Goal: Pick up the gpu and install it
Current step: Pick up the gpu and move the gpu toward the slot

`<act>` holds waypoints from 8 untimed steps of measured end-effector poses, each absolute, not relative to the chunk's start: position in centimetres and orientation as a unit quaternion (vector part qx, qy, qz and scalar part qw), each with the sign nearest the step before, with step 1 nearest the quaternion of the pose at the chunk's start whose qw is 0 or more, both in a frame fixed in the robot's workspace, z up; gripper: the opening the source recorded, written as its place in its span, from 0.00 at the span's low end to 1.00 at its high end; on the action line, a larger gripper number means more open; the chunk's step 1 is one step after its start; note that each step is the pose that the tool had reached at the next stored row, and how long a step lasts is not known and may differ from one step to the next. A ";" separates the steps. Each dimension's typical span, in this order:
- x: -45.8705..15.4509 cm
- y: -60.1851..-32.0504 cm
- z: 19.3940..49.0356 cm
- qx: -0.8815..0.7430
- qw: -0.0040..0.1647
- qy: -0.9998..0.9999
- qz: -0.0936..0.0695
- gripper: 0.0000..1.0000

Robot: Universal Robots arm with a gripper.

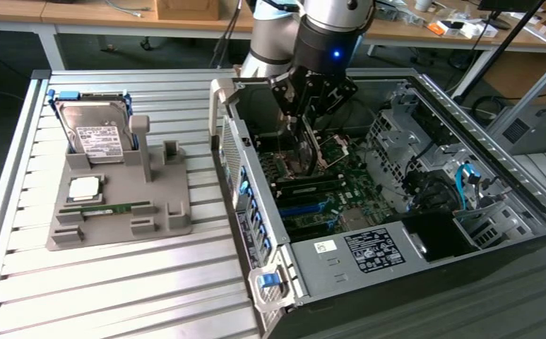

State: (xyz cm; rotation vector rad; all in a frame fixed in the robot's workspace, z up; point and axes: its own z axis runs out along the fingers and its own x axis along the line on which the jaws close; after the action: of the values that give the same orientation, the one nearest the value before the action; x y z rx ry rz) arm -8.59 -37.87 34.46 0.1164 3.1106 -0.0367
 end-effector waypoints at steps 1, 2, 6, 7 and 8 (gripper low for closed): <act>-8.6 -37.9 34.4 0.037 0.014 0.999 -0.012 0.27; -8.5 -37.9 34.4 0.037 0.014 0.999 -0.012 0.27; -8.4 -37.9 34.3 0.037 0.014 0.999 -0.012 0.27; -8.3 -37.9 34.2 0.037 0.014 0.999 -0.012 0.27; -8.3 -37.9 34.2 0.037 0.014 0.999 -0.012 0.27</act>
State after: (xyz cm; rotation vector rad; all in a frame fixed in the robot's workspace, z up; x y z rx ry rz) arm -8.29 -37.87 34.20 0.1165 3.1106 -0.0378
